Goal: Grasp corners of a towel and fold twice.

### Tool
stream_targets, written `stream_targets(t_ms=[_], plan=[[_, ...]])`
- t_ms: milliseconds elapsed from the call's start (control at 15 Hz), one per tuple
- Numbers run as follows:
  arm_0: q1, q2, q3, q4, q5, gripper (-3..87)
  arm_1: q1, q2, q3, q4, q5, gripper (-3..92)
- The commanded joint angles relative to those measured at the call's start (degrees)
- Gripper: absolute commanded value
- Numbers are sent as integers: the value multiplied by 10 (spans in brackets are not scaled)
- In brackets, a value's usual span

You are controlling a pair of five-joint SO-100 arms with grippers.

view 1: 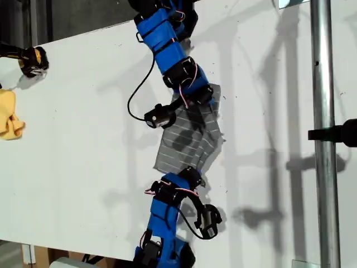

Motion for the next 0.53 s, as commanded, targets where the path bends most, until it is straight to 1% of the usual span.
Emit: stream_targets(t_ms=[0,267,467], plan=[[-54,33,-3,7,28,-23,47,51,12,40,1,-2],[-142,39,-18,0,97,-23,141,124,91,59,-18,-2],[-195,48,-19,-12,146,-23,225,214,152,65,-62,-2]])
